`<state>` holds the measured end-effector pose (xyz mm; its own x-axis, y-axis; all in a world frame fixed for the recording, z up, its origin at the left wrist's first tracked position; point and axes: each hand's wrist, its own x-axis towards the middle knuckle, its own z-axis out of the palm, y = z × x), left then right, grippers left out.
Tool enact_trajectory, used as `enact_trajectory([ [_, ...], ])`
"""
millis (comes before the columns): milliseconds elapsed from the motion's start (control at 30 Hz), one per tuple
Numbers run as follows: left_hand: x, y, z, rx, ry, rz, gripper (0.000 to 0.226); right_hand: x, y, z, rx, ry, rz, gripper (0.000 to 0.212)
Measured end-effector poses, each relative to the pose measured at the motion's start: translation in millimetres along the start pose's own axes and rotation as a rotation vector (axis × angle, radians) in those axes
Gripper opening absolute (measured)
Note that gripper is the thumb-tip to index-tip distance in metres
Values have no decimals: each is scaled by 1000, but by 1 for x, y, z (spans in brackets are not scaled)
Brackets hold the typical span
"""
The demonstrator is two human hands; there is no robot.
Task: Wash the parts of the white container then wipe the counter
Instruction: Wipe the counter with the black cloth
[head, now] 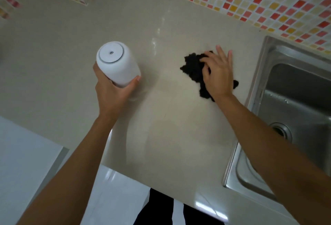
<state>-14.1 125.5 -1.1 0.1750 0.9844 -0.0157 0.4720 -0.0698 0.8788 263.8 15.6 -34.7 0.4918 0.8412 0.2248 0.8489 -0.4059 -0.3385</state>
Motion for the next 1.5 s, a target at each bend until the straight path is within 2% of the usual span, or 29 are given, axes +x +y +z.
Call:
enact_trajectory([
  [67, 1, 0, -1, -3, 11, 7, 101, 8, -2, 5, 7, -1, 67, 33],
  [167, 3, 3, -3, -32, 41, 7, 100, -29, -28, 6, -94, -125, 85, 51],
  [233, 4, 6, -4, -61, 57, 9, 99, -82, -60, 1, -180, -236, -18, 60],
  [300, 7, 7, -6, -76, 69, 25, 99, -141, -92, -4, -173, -363, -186, 58],
  [367, 11, 8, -7, -79, 67, 35, 99, -159, -101, -4, -138, -421, -309, 54],
  [467, 16, 8, -7, -78, 60, 46, 99, -84, -79, 13, -187, -363, -343, 50],
  [567, 16, 9, -7, -78, 61, 71, 101, 28, -43, 29, -227, -306, 2, 50],
  [633, 17, 8, -8, -72, 56, 81, 102, 61, -32, 33, -193, -307, 150, 52],
  [700, 18, 10, -10, -77, 60, 90, 102, 41, -48, 32, -176, -258, 160, 54],
  [767, 21, 13, -11, -78, 61, 88, 102, -25, -78, 23, -160, -224, 74, 54],
  [833, 24, 18, -12, -89, 72, 91, 101, -100, -100, 10, -129, -308, -82, 55],
  [867, 26, 20, -12, -96, 83, 94, 101, -109, -96, 6, -115, -346, -136, 55],
  [933, 26, 25, -12, -96, 87, 96, 100, -75, -73, 8, -107, -325, -145, 54],
  [1033, 25, 28, -16, -83, 105, 122, 101, 12, -45, 14, -169, -288, 60, 53],
  [1067, 24, 28, -18, -84, 95, 123, 101, 19, -46, 17, -156, -280, 115, 53],
  [1100, 24, 28, -21, -88, 92, 123, 101, 10, -53, 20, -131, -251, 138, 53],
  [1200, 23, 23, -26, -89, 102, 113, 102, -56, -76, 18, -98, -243, 5, 52],
  [1267, 22, 22, -27, -93, 94, 101, 103, -57, -69, 17, -104, -262, -71, 51],
  [1400, 17, 25, -28, -92, 92, 106, 103, -5, -66, 21, -74, -244, 81, 51],
  [1500, 13, 25, -32, -101, 90, 114, 102, -39, -75, 24, -53, -239, 20, 51],
])
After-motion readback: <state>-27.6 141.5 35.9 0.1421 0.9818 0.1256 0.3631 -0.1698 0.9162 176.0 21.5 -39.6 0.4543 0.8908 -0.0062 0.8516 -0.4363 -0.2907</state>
